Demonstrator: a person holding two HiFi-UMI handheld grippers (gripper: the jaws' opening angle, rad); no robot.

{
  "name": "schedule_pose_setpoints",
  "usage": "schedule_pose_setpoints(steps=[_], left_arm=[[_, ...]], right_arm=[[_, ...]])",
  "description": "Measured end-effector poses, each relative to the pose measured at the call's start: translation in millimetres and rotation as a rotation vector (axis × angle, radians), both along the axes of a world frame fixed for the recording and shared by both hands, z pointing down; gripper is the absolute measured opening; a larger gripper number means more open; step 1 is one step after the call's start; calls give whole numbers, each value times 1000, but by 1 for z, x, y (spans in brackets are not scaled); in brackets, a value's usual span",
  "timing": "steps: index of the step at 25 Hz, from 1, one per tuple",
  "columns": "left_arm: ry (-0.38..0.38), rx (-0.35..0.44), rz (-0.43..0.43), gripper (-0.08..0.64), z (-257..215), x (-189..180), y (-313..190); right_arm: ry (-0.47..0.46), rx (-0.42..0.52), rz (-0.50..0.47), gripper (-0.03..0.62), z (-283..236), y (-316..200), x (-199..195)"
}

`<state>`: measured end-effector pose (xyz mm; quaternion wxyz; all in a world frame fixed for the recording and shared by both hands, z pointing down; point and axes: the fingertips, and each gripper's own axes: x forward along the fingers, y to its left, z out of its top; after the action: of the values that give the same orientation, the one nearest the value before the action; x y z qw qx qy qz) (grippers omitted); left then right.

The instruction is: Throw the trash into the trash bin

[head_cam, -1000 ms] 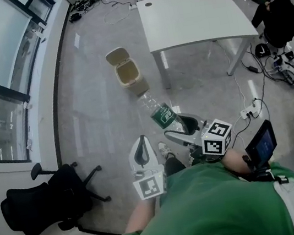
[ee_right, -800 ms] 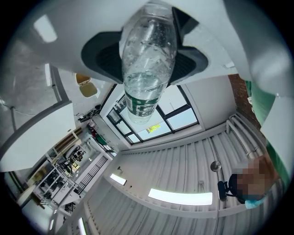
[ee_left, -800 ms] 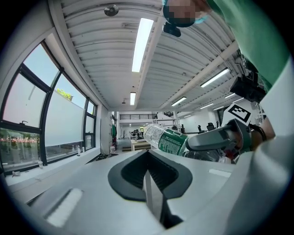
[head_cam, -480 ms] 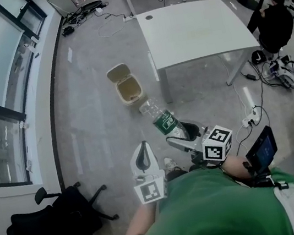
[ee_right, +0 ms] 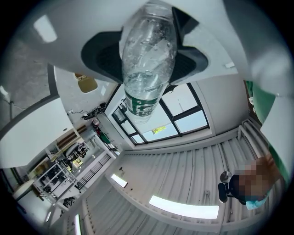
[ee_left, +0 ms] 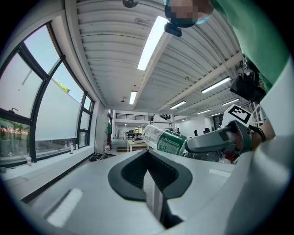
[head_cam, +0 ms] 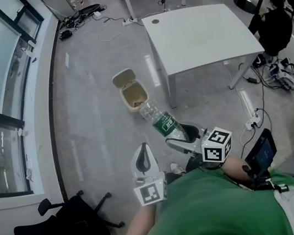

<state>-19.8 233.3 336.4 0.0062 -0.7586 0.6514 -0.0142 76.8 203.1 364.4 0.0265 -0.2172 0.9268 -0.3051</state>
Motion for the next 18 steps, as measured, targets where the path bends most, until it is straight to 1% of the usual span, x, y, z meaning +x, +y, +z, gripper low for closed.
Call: schedule_pose_setpoints(steps=[2,5,8,10,13,18], left_arm=[[0,-7,-14,5,4,-13,-4],[27,-10,-19,5,12,-25,-11],[25,-35,-34,5,9,-34,-24],[20,-38,-35,6,7,-37,-34],[17,-24,-33,6,10,-41,-51],[11,-37,-59,5,13,-49,-86]], right_arm=[[6,-7,2,321,1,-4,-9],[14,-8,6,321,1,-14,-17],[17,-10,11,321,3,-26,-24],[18,-18,9,321,5,-36,-27],[19,-30,-4,321,8,-55,-34],[5,-40,-28,321,10,-95,-42]])
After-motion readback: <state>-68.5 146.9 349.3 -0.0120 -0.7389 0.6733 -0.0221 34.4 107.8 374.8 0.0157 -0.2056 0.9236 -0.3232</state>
